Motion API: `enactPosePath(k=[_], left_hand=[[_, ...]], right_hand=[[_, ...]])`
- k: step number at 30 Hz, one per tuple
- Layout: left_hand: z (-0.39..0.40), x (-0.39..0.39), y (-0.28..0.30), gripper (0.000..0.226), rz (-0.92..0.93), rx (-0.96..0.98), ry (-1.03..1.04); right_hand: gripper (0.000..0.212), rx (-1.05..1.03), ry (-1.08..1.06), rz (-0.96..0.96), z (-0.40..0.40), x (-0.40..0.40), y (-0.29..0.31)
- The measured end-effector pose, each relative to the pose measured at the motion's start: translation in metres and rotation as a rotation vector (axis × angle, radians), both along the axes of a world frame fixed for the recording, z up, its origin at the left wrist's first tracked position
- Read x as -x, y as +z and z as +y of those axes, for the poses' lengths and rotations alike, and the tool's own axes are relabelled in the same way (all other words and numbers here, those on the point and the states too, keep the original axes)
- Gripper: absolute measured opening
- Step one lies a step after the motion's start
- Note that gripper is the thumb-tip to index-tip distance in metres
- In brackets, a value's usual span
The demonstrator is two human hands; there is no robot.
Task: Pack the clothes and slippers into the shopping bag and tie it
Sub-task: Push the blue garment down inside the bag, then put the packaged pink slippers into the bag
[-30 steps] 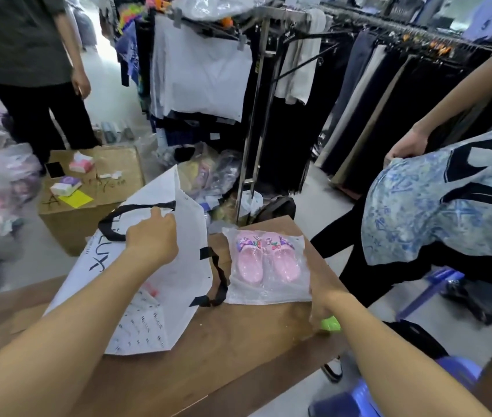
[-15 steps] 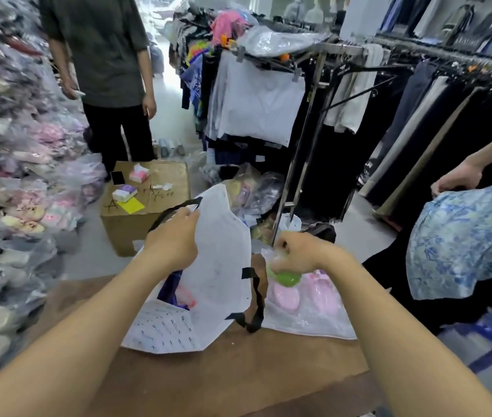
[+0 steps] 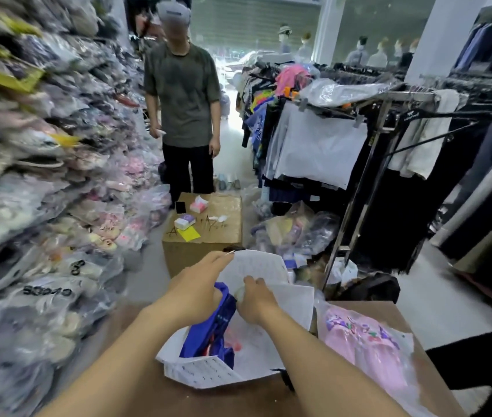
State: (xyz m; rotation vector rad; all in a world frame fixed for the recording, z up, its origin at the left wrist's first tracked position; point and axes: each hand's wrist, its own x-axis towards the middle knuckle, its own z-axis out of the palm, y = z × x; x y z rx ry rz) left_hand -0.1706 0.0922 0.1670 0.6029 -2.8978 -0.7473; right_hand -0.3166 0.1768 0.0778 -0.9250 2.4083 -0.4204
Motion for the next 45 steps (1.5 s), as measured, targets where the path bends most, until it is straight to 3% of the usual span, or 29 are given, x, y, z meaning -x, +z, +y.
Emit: enactPosePath(k=[5, 12, 16, 20, 22, 26, 28, 30, 36, 40, 45], left_hand=[[0.002, 0.006, -0.005, 0.071, -0.002, -0.013, 0.02], [-0.004, 0.033, -0.008, 0.07, -0.041, 0.124, 0.176], [0.006, 0.056, -0.003, 0.066, -0.117, 0.159, 0.206], [0.031, 0.079, -0.007, 0.069, -0.173, 0.197, 0.186], [0.04, 0.086, -0.013, 0.069, -0.199, 0.21, 0.167], [0.045, 0.091, -0.023, 0.067, -0.232, 0.225, 0.14], [0.044, 0.093, -0.026, 0.067, -0.235, 0.222, 0.14], [0.042, 0.093, -0.026, 0.066, -0.24, 0.218, 0.151], [0.042, 0.091, -0.02, 0.063, -0.225, 0.225, 0.177], [0.04, 0.086, -0.019, 0.066, -0.206, 0.207, 0.166], [0.04, 0.083, -0.017, 0.066, -0.199, 0.2, 0.174]], right_hand=[[0.07, 0.038, 0.083, -0.055, -0.004, 0.004, -0.014], [0.028, 0.349, 0.135, -0.048, 0.041, 0.015, 0.035], [0.012, 0.578, -0.031, 0.026, 0.093, 0.041, 0.06], [0.007, 0.554, -0.369, 0.108, 0.156, 0.077, 0.039], [0.016, 0.404, -0.531, 0.124, 0.187, 0.095, 0.012], [0.08, -0.155, -0.715, 0.057, 0.242, 0.108, -0.046], [0.12, -0.291, -0.746, -0.022, 0.26, 0.112, -0.074], [0.138, -0.302, -0.787, -0.114, 0.268, 0.112, -0.091], [0.13, -0.108, -0.979, -0.093, 0.266, 0.1, -0.091], [0.129, -0.01, -1.0, -0.226, 0.262, 0.103, -0.098], [0.1, 0.118, -1.096, -0.427, 0.255, 0.109, -0.096]])
